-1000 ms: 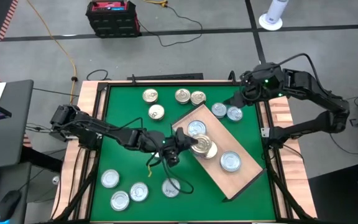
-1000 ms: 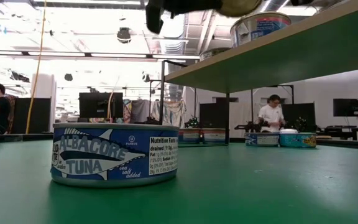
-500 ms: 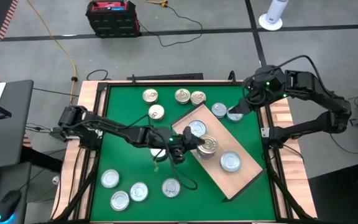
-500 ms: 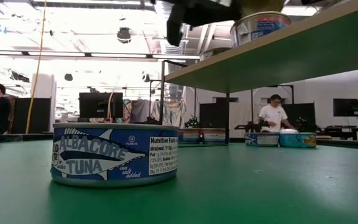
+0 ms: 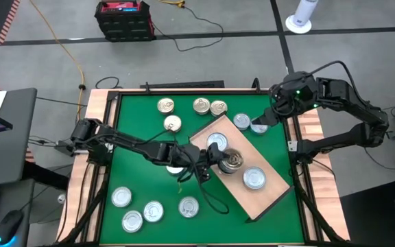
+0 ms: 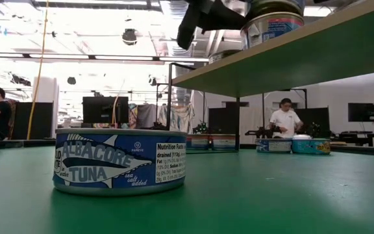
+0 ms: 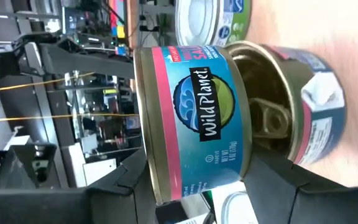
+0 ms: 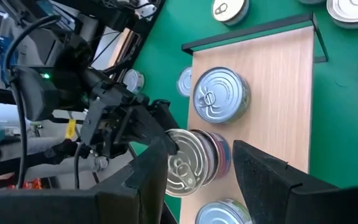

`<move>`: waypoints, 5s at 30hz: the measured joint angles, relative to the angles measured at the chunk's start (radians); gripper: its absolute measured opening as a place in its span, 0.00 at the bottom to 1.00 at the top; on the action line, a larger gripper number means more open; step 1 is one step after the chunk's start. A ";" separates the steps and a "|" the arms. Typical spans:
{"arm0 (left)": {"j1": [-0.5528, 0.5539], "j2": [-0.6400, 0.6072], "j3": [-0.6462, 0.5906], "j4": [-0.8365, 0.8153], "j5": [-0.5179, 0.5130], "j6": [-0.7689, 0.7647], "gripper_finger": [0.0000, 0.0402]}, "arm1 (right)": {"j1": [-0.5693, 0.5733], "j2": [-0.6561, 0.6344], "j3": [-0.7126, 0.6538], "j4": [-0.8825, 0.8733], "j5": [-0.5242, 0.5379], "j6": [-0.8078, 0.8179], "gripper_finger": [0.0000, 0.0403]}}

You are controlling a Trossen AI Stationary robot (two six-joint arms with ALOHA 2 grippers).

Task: Stack canned seafood by type on shelf
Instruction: Stack the blue and pink tuna can on top of the other blue and pink tuna can on the shelf, then stack the red tuna can on top of the green tuna can on the shelf

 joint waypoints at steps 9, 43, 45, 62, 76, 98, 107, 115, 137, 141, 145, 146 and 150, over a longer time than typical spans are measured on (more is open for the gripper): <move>-0.010 0.000 0.001 -0.005 -0.003 -0.055 0.54 | 0.000 0.000 0.000 0.002 0.000 -0.014 0.51; 0.006 -0.051 0.015 -0.136 0.092 -0.159 0.71 | -0.001 0.001 0.000 0.006 0.000 -0.024 0.51; 0.014 -0.054 0.026 -0.167 0.120 -0.181 0.71 | -0.001 0.001 0.000 0.006 0.000 -0.024 0.51; 0.042 -0.069 0.035 -0.196 0.180 -0.250 0.70 | -0.003 0.002 0.000 0.015 0.000 -0.040 0.51; 0.057 -0.110 0.036 -0.252 0.207 -0.279 0.69 | -0.010 0.002 0.000 0.051 -0.001 -0.054 0.51; 0.049 -0.382 0.035 -0.589 -0.012 -1.131 0.68 | -0.029 0.002 0.000 0.047 -0.007 -0.214 0.51; 0.205 -0.565 -0.063 -0.766 0.511 -1.766 0.60 | -0.086 0.020 -0.001 0.050 -0.033 -0.264 0.51; -0.151 -0.609 -0.215 -0.954 0.518 -2.014 0.52 | -0.090 0.021 0.000 0.050 -0.056 -0.290 0.51; -0.264 -0.511 -0.731 -0.401 0.554 -2.411 0.37 | -0.101 0.022 0.000 0.074 0.021 -0.278 0.51; -0.284 -0.439 -0.731 -0.328 0.582 -2.399 0.34 | -0.101 0.022 0.000 0.077 0.023 -0.278 0.51; -0.320 -0.378 -0.710 -0.336 0.565 -2.381 0.32 | -0.101 0.022 0.000 0.077 0.023 -0.278 0.51; -0.328 -0.364 -0.703 -0.351 0.545 -2.377 0.31 | -0.101 0.022 0.000 0.077 0.023 -0.278 0.51; -0.350 -0.323 -0.674 -0.382 0.484 -2.376 0.27 | -0.101 0.022 0.000 0.079 0.022 -0.279 0.51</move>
